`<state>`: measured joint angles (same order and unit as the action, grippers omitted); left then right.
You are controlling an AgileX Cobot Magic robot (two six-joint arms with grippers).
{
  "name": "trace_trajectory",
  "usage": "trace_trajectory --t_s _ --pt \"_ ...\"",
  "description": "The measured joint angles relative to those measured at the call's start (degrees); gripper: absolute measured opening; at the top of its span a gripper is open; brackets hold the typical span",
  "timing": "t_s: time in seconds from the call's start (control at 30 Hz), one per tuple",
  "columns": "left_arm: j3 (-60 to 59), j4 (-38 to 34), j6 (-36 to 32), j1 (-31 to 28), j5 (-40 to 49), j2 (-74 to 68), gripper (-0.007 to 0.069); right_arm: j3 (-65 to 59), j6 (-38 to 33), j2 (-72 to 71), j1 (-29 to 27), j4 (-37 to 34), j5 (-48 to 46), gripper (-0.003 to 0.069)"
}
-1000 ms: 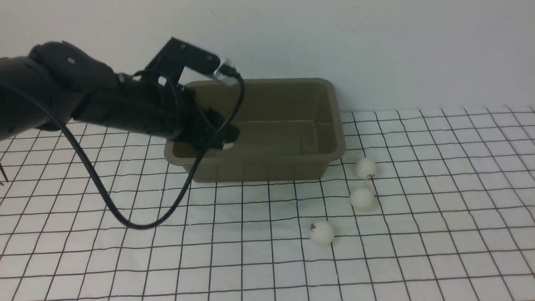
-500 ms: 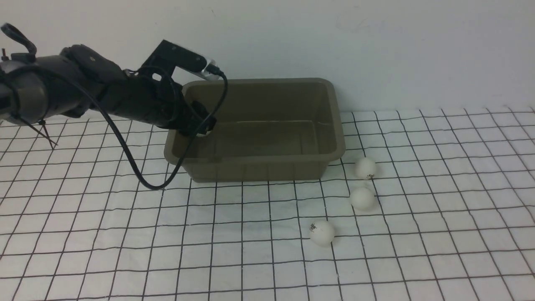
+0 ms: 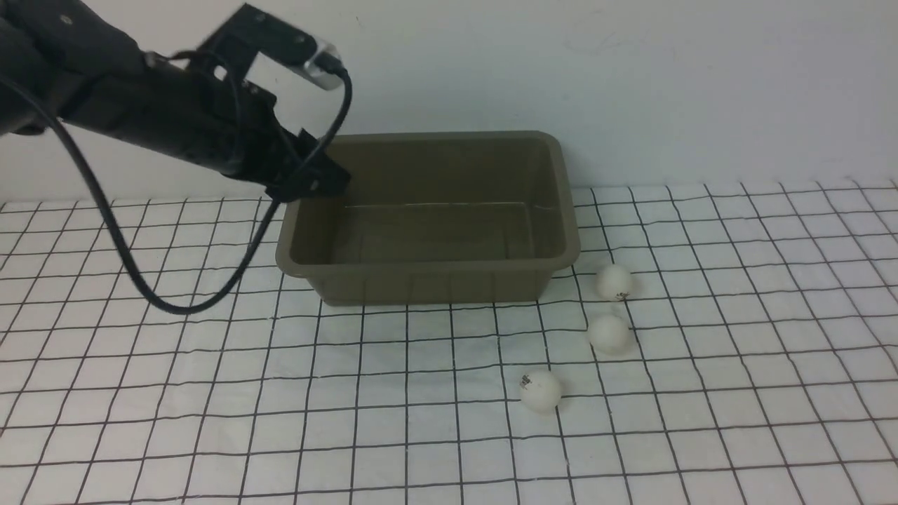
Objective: Put the table tennis balls into the box on the white checkered tablecloth.
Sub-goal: 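Reach for and grasp a ping pong ball on the table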
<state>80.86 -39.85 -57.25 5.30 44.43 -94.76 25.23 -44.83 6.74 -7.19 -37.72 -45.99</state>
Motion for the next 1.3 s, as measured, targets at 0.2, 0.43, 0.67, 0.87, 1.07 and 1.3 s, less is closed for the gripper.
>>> trace_trajectory --t_s 0.2,0.43,0.67,0.87,1.07,1.3 --pt "0.0 4.57 8.1 0.0 4.06 9.86 0.0415 0.0 -0.16 0.69 0.0 -0.78 0.17 0.04" --pt "-1.28 10.11 15.68 0.0 10.95 17.15 0.0415 0.52 -4.64 7.27 0.0 -4.89 -0.36 0.04" --pt "-5.7 10.56 17.05 -0.02 15.35 25.64 0.0415 7.98 -10.49 25.37 0.0 -5.88 -2.11 0.04" --pt "-6.97 8.25 17.05 -0.02 16.61 31.51 0.0415 15.98 -16.11 40.99 0.0 -7.53 -4.61 0.04" --pt "-6.97 7.23 17.05 -0.02 17.43 33.77 0.0415 26.65 -17.46 57.0 0.0 -7.8 -6.34 0.04" --pt "-6.97 7.32 17.06 -0.02 18.74 33.7 0.0415 40.43 -13.5 75.39 3.12 -5.03 -11.05 0.04"
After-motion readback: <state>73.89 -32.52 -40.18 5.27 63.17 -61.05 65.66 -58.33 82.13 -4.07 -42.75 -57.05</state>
